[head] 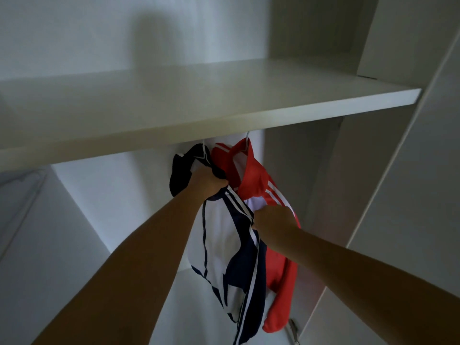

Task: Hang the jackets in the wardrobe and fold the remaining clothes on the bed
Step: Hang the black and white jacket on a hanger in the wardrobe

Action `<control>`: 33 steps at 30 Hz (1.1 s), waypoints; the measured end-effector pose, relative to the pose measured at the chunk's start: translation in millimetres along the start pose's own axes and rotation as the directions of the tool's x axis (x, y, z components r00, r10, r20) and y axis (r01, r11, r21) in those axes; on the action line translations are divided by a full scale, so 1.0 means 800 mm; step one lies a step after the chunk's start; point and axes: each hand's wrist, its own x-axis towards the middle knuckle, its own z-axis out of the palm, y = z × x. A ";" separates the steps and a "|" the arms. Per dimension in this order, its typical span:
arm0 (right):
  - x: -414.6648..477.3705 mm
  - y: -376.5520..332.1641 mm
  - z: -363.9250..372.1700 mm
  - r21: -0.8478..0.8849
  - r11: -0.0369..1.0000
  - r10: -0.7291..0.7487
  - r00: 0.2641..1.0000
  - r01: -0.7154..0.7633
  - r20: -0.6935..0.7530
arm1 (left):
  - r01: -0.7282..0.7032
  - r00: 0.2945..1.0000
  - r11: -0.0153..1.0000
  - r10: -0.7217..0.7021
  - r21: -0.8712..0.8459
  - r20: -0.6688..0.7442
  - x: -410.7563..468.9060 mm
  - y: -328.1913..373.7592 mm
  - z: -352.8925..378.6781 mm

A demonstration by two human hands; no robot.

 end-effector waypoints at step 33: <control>0.007 -0.005 -0.042 0.497 0.691 0.572 0.817 -0.525 0.068 | 0.045 0.999 0.929 -0.038 -0.368 0.028 0.021 -0.031 -0.019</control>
